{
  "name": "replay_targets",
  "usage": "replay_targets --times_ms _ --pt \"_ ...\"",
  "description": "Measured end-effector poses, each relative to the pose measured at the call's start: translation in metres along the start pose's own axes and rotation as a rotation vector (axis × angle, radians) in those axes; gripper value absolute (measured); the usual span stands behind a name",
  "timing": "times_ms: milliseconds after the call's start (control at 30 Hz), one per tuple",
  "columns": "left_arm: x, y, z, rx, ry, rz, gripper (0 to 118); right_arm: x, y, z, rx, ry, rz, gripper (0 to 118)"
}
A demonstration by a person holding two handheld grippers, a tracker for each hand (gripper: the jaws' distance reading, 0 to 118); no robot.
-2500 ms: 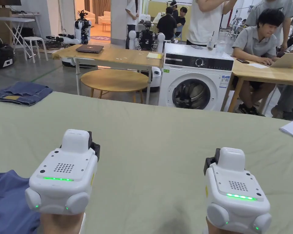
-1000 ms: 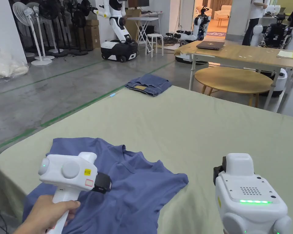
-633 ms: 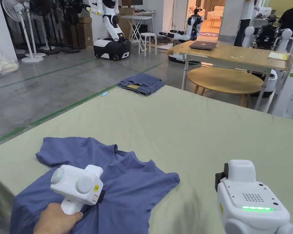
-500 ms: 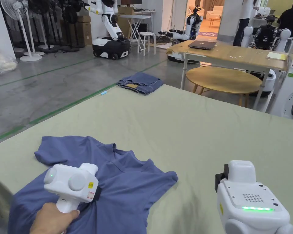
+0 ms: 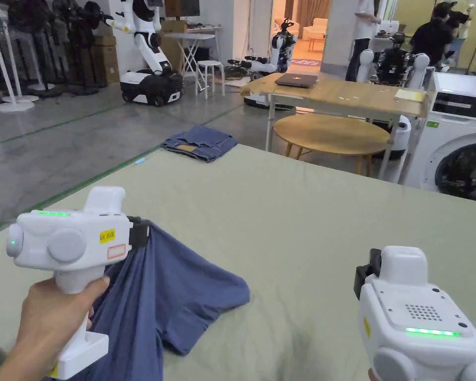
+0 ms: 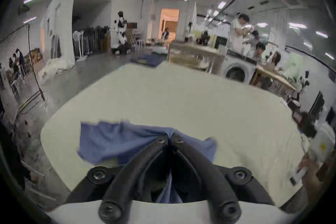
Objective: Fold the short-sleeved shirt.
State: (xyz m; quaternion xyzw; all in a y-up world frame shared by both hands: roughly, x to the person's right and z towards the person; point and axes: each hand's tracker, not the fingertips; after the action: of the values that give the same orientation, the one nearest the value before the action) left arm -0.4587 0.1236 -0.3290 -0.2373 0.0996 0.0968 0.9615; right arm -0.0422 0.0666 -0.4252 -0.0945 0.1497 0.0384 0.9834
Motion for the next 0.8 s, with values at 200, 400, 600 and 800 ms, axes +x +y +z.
replay_targets --times_ms 200,400,600,800 --pt "0.073 0.059 0.022 0.106 -0.144 -0.095 0 0.036 0.016 0.013 0.047 -0.061 -0.024 0" --pt "0.169 0.100 0.021 0.167 -0.332 -0.162 0 0.083 0.020 0.033 0.064 -0.147 -0.030 0" --pt "0.285 0.106 0.007 0.145 -0.492 -0.275 0 0.141 0.021 0.064 0.079 -0.244 -0.047 0" --pt "0.395 0.079 -0.012 0.103 -0.686 -0.358 0 0.198 0.018 0.102 0.094 -0.354 -0.029 0"
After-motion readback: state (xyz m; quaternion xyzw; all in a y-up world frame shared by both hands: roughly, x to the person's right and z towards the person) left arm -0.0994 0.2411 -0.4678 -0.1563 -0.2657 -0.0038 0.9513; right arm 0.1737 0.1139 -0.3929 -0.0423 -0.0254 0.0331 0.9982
